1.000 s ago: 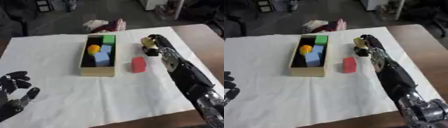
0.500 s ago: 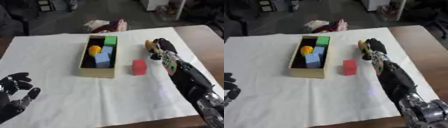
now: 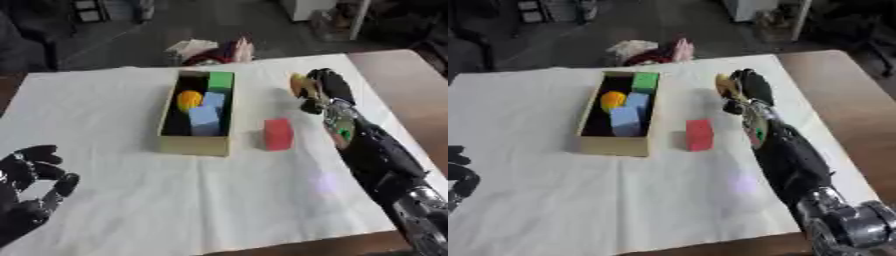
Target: Pick up objects on the table and place them in the box.
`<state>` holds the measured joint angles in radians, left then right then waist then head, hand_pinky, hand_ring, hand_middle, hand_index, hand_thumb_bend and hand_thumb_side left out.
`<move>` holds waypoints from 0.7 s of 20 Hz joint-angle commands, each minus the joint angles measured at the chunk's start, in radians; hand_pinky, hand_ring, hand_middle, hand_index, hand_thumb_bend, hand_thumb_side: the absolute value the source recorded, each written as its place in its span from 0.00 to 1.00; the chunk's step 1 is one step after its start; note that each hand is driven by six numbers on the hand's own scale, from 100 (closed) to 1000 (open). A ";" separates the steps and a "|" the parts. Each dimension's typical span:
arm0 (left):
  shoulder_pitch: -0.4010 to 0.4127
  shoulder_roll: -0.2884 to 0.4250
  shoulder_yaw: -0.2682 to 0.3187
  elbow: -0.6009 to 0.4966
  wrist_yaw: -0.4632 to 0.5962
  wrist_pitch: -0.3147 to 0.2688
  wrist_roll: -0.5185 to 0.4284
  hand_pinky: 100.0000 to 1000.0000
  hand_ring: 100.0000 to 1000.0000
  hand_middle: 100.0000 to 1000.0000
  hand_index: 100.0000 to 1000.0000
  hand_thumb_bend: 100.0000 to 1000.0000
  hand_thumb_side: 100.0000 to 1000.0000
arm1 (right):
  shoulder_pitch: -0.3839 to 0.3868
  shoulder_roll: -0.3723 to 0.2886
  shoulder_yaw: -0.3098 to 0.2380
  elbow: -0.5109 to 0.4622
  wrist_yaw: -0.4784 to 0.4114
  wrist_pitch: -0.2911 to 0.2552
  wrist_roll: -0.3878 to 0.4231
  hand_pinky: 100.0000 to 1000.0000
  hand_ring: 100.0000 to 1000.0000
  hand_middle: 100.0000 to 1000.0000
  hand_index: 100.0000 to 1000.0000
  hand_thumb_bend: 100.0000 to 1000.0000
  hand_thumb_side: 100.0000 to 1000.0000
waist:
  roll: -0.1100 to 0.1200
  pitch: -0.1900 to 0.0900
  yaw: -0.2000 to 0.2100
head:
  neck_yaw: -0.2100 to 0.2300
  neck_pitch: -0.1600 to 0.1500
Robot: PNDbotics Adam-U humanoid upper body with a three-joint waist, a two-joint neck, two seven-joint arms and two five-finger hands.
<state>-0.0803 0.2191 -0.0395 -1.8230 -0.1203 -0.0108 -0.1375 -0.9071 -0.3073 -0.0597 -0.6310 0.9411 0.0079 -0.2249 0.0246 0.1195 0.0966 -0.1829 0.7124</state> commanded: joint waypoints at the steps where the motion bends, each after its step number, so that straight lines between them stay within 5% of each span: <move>1: -0.006 0.008 0.004 -0.009 -0.003 -0.001 0.000 0.60 0.53 0.54 0.73 0.55 0.34 | -0.034 -0.001 0.045 -0.113 -0.067 -0.088 0.072 0.53 0.42 0.41 0.54 0.00 0.00 | -0.001 -0.016 0.000 | -0.005 0.003; 6: -0.005 0.006 0.005 -0.009 -0.001 -0.003 -0.003 0.60 0.53 0.54 0.73 0.54 0.34 | -0.050 0.033 0.138 -0.233 -0.179 -0.243 0.275 0.55 0.44 0.43 0.56 0.00 0.00 | -0.001 -0.017 0.004 | -0.012 0.003; 11: -0.006 0.002 0.002 -0.009 0.002 -0.005 -0.009 0.61 0.53 0.54 0.73 0.53 0.35 | -0.069 0.095 0.192 -0.271 -0.209 -0.319 0.451 0.62 0.50 0.50 0.67 0.00 0.00 | 0.002 -0.016 0.016 | -0.024 0.002; 13: -0.006 0.001 0.001 -0.009 0.004 -0.006 -0.011 0.61 0.53 0.54 0.73 0.53 0.35 | -0.069 0.117 0.197 -0.266 -0.189 -0.331 0.489 0.65 0.55 0.54 0.75 0.00 0.14 | 0.002 -0.016 0.020 | -0.027 0.001; 14: -0.006 0.001 0.001 -0.009 0.004 -0.006 -0.012 0.61 0.53 0.54 0.73 0.53 0.35 | -0.068 0.125 0.199 -0.263 -0.177 -0.336 0.504 0.66 0.57 0.56 0.77 0.13 0.17 | 0.001 -0.016 0.021 | -0.028 0.001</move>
<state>-0.0794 0.2138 -0.0396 -1.8179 -0.1183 -0.0139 -0.1450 -0.9500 -0.1846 0.1369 -0.8739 0.7545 -0.3183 0.2548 0.0239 0.1174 0.1173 -0.2066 0.7127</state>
